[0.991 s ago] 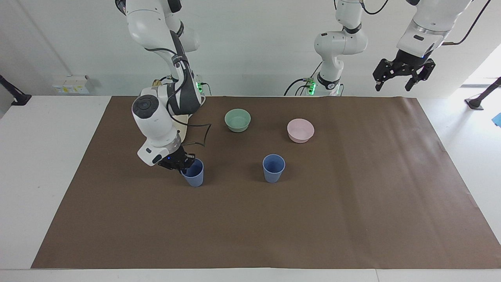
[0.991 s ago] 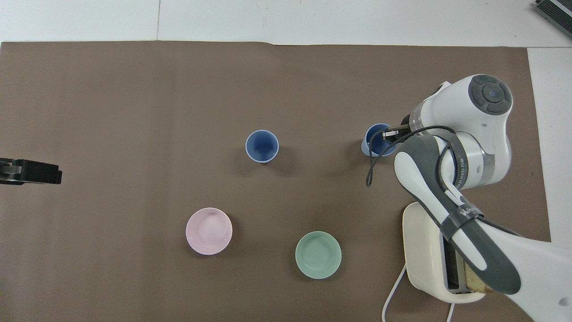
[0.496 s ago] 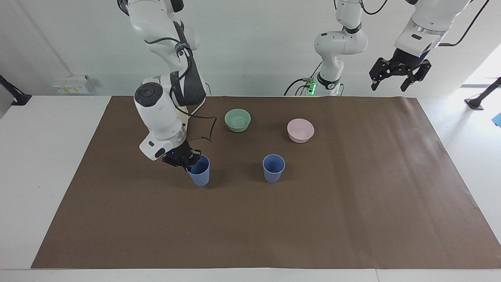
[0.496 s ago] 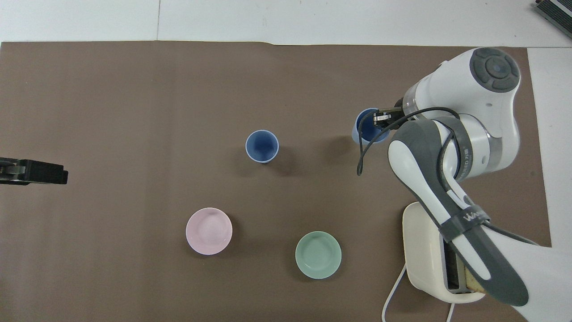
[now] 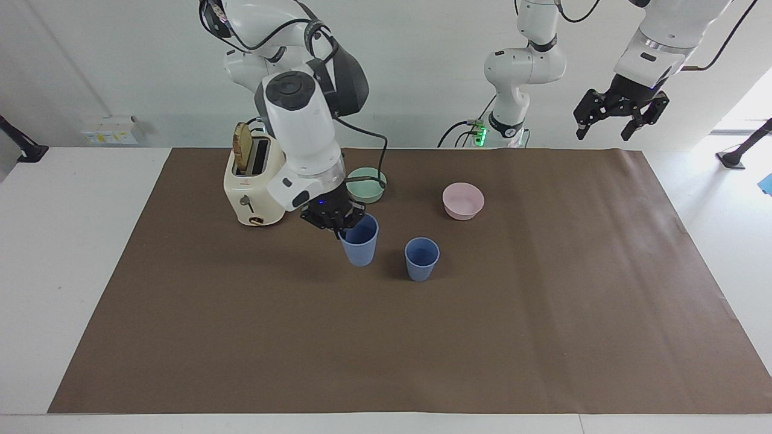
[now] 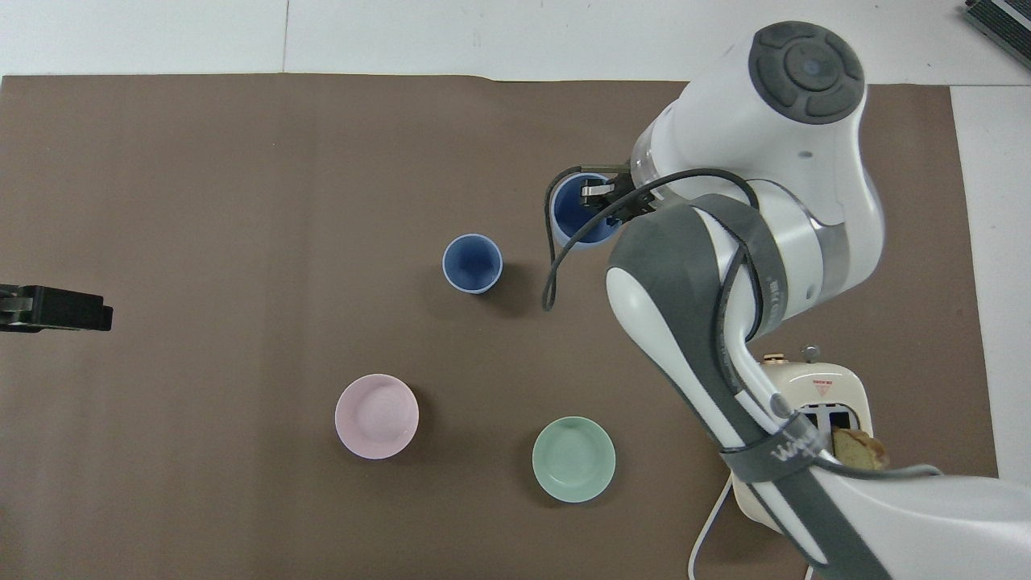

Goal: Stack blue cups with both arms
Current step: 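Lift the blue cup with the right gripper over the placed cup, then lower the held cup into the placed blue cup and open the right gripper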

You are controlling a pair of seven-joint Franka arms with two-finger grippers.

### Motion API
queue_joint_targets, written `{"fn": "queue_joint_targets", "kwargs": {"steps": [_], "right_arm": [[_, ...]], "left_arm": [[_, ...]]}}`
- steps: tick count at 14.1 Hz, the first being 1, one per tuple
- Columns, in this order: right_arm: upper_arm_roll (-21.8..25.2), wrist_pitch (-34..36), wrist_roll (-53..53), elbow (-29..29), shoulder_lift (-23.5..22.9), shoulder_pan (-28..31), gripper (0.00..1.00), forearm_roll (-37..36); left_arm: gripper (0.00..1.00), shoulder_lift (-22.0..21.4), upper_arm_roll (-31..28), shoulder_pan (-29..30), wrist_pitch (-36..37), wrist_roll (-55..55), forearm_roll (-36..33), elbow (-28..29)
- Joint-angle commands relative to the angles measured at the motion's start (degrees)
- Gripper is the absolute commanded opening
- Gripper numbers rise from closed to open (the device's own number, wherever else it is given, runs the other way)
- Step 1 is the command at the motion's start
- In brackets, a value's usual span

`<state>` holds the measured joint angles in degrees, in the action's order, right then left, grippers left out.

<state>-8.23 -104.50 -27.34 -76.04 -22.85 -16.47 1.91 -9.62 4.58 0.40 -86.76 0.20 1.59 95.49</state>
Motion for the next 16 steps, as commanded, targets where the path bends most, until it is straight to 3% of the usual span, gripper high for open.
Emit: {"fn": "queue_joint_targets", "kwargs": {"steps": [1,7,16], "right_arm": [[-2.0,0.7,-3.6,6.9,-4.0,-1.0,0.0,0.5],[-6.5,0.5,-8.0,8.5,-4.7,-2.6,0.0,0.6],[-6.6,-3.6,-8.1,6.0,-6.9,-3.0,0.0,0.6]], "left_arm": [[1.0,-0.5,0.3,0.9,1.1,0.6,0.9,-0.3],[1.0,-0.5,0.3,0.6,1.0,0.5,0.9,-0.3],[1.0,-0.5,-3.1,-3.4,0.7,0.4,0.9,-0.1]]}}
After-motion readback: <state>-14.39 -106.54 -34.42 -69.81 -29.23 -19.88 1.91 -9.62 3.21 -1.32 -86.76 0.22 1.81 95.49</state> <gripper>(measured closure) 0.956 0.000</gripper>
